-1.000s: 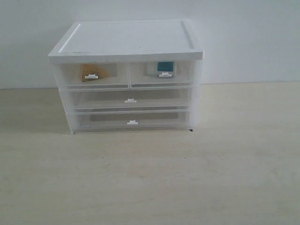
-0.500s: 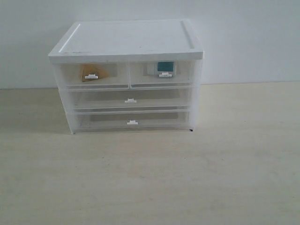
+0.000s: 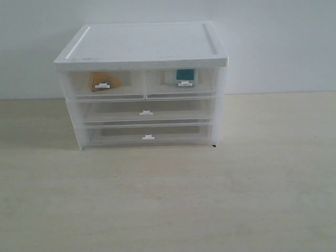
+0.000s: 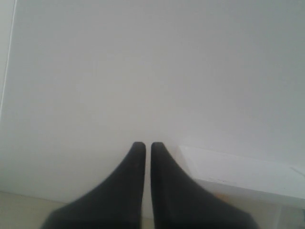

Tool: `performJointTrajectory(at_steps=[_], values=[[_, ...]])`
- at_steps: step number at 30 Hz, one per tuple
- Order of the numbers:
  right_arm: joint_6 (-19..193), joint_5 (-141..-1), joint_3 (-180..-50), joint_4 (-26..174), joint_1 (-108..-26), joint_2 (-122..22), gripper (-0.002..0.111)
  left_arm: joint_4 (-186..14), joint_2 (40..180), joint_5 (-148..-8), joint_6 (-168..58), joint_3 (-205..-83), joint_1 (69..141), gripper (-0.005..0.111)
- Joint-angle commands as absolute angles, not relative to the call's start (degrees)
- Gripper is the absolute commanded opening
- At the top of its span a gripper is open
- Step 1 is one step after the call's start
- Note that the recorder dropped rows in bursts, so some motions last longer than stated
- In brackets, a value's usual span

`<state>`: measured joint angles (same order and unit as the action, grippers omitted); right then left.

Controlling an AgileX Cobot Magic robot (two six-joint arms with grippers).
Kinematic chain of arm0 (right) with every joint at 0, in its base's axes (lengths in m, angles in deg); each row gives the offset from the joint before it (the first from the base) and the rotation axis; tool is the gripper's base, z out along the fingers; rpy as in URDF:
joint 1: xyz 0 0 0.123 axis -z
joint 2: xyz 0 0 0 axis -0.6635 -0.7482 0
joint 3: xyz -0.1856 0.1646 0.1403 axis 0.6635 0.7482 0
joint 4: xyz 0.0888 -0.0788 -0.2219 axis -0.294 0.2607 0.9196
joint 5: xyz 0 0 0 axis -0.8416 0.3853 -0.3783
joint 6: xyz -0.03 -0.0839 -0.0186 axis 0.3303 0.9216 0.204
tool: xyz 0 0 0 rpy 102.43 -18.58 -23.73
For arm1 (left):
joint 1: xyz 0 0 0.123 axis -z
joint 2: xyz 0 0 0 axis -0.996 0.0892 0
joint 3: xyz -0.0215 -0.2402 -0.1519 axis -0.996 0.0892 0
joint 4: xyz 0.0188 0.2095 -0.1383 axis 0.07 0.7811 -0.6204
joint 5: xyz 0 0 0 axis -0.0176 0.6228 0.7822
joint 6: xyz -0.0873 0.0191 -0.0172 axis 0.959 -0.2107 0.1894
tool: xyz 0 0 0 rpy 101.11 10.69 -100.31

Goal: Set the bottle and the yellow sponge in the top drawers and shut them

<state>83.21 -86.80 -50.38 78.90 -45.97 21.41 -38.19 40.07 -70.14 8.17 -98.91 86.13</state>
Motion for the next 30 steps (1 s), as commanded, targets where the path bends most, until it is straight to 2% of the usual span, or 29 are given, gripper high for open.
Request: performJointTrajectory(at_steps=[1,30], values=[[83.6,-89.8,-50.2,79.0,-45.6,21.7,0.000,-38.2,40.0,-69.7,8.7,-98.7,86.2,0.004],[81.8,-89.9,-50.2,76.1,-45.6,21.7,0.000,-38.2,40.0,-69.7,8.7,-98.7,86.2,0.004]])
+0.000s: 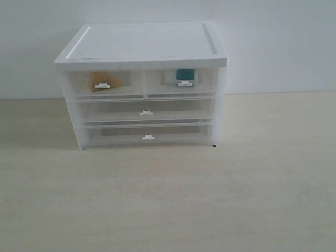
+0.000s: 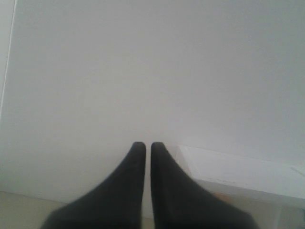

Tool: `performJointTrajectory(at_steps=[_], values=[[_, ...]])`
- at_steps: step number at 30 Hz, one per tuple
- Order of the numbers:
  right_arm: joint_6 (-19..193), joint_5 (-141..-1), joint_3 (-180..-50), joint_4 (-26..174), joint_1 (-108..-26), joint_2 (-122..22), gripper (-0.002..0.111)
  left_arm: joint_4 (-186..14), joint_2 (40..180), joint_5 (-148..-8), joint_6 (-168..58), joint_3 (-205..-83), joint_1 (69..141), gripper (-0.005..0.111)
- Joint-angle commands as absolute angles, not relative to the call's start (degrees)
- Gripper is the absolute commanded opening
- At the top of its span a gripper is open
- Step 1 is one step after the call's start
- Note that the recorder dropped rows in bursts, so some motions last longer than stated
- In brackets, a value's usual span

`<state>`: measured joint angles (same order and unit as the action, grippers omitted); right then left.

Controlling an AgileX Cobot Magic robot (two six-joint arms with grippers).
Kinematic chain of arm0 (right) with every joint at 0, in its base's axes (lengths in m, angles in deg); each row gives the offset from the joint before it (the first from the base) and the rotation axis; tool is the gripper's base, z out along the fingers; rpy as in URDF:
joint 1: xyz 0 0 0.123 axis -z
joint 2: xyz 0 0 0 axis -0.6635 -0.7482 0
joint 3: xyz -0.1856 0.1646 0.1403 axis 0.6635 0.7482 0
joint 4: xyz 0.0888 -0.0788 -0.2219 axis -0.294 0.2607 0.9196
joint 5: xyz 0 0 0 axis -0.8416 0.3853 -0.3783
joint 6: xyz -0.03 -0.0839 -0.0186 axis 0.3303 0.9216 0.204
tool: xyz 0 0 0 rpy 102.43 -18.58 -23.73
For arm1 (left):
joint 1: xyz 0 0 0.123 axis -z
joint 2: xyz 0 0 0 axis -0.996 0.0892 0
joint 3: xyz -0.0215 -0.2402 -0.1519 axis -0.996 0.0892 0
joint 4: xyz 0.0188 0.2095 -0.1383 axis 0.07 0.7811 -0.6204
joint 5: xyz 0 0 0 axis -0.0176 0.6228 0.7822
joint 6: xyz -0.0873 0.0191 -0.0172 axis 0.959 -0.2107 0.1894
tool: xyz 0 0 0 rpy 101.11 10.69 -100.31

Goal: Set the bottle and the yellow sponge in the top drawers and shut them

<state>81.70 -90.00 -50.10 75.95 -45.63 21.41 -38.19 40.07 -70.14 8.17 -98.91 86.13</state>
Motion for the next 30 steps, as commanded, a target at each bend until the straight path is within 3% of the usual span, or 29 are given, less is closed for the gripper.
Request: performJointTrajectory(at_steps=[1,16,19,25,30], values=[[81.8,-89.9,-50.2,76.1,-45.6,21.7,0.000,-38.2,40.0,-69.7,8.7,-98.7,86.2,0.004],[81.8,-89.9,-50.2,76.1,-45.6,21.7,0.000,-38.6,40.0,-69.7,6.2,-98.7,86.2,0.004],[81.8,-89.9,-50.2,76.1,-45.6,21.7,0.000,-48.9,40.0,-69.7,-7.8,-98.7,86.2,0.004],[81.8,-89.9,-50.2,76.1,-45.6,21.7,0.000,-89.6,40.0,-70.1,-58.0,-98.7,86.2,0.004],[81.8,-89.9,-50.2,76.1,-45.6,21.7,0.000,-90.0,40.0,-74.6,-59.4,-93.2,86.2,0.004]])
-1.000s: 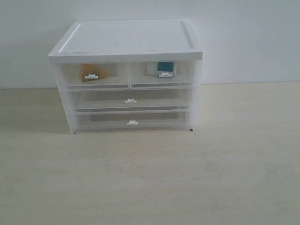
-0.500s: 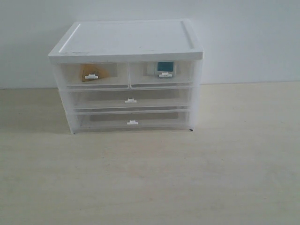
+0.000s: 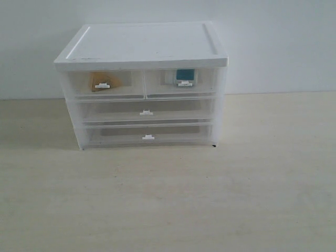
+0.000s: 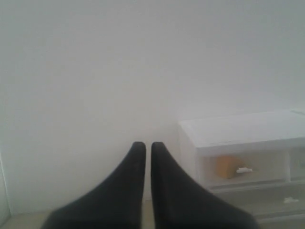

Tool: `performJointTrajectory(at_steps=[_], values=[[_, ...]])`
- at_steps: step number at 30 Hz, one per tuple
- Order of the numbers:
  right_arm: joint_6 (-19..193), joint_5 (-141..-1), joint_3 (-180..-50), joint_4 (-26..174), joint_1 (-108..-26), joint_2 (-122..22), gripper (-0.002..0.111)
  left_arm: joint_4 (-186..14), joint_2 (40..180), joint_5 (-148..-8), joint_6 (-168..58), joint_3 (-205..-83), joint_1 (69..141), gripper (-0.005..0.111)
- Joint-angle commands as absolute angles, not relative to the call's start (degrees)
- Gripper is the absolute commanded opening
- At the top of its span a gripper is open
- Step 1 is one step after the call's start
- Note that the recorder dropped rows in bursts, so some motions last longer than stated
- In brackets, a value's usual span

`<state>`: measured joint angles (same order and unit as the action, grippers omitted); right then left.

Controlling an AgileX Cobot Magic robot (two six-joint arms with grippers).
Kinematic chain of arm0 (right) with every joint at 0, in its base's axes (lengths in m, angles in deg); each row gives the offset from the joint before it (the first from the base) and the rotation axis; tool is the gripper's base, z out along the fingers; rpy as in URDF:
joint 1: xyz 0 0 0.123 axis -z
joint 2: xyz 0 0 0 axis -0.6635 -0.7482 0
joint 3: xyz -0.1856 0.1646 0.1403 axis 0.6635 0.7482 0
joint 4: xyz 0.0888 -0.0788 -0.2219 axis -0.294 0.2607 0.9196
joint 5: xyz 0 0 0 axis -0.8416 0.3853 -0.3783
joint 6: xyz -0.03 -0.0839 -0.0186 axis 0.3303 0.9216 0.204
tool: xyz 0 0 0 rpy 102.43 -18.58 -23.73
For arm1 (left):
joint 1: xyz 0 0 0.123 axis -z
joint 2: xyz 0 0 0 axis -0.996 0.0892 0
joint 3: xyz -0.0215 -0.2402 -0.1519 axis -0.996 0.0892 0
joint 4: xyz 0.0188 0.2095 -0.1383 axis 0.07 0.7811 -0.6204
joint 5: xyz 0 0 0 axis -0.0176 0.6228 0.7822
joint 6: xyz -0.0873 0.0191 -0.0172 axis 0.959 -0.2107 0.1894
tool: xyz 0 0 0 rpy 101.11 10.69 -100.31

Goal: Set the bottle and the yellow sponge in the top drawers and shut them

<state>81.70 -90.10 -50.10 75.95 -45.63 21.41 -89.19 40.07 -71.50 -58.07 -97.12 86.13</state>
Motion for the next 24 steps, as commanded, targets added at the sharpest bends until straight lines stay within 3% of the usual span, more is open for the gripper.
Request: performJointTrajectory(at_steps=[1,5,24], values=[[81.8,-89.9,-50.2,76.1,-45.6,21.7,0.000,-88.6,40.0,-75.4,-58.5,-91.6,86.2,0.004],[81.8,-89.9,-50.2,76.1,-45.6,21.7,0.000,-85.8,40.0,-78.4,-56.6,-83.6,86.2,0.004],[81.8,-89.9,-50.2,76.1,-45.6,21.7,0.000,-84.7,40.0,-63.1,-49.4,-83.3,83.3,0.004]])
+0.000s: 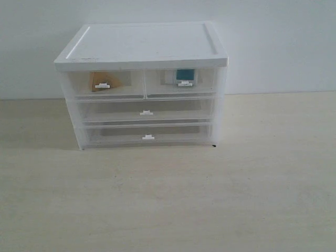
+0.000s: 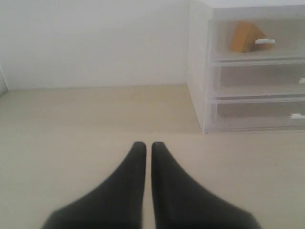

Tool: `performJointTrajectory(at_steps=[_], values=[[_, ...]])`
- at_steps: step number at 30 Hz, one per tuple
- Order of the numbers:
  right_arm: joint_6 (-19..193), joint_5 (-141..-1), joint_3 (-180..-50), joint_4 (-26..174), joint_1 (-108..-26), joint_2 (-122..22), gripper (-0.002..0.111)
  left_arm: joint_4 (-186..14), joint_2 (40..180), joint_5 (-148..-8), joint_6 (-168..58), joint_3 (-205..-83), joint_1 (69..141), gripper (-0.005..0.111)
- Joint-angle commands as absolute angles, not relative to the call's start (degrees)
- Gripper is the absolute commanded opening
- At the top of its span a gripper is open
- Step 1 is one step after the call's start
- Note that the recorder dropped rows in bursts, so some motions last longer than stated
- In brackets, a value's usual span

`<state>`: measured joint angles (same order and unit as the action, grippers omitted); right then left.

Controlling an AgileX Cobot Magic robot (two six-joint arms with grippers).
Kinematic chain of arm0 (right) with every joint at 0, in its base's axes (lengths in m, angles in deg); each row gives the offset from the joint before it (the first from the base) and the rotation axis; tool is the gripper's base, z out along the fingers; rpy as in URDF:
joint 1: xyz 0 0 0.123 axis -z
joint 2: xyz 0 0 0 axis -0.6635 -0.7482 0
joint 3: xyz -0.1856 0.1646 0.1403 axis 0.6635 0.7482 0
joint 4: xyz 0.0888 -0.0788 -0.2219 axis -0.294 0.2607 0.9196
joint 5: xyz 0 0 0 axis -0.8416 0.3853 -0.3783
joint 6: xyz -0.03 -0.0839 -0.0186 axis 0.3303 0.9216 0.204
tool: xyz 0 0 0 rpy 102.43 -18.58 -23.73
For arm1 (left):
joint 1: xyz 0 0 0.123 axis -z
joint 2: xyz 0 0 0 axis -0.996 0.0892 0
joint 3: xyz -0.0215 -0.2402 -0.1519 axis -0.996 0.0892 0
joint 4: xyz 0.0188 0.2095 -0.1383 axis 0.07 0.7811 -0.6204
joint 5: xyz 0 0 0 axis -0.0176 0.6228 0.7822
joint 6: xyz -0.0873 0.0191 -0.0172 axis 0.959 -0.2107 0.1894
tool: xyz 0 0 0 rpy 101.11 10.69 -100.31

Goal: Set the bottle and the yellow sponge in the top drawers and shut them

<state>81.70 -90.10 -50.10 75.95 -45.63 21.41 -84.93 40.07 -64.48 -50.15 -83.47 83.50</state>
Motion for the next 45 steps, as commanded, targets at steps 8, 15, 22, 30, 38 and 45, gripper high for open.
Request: performJointTrajectory(at_steps=[8,15,22,30,38,45], values=[[81.8,-89.9,-50.2,76.1,-45.6,21.7,0.000,-84.7,40.0,-60.0,-48.9,-83.3,83.3,0.004],[81.8,-89.9,-50.2,76.1,-45.6,21.7,0.000,-84.7,40.0,-60.2,-48.9,-83.3,83.3,0.004],[81.8,-89.9,-50.2,76.1,-45.6,21.7,0.000,-84.7,40.0,-60.2,-48.9,-83.3,83.3,0.004],[81.8,-89.9,-50.2,76.1,-45.6,21.7,0.000,-84.7,40.0,-60.1,-48.9,-83.3,83.3,0.004],[81.8,-89.9,-50.2,76.1,-45.6,21.7,0.000,-84.7,40.0,-60.1,-48.9,-83.3,83.3,0.004],[81.8,-89.9,-50.2,76.1,-45.6,21.7,0.000,-84.7,40.0,-60.1,-48.9,-83.3,83.3,0.004]])
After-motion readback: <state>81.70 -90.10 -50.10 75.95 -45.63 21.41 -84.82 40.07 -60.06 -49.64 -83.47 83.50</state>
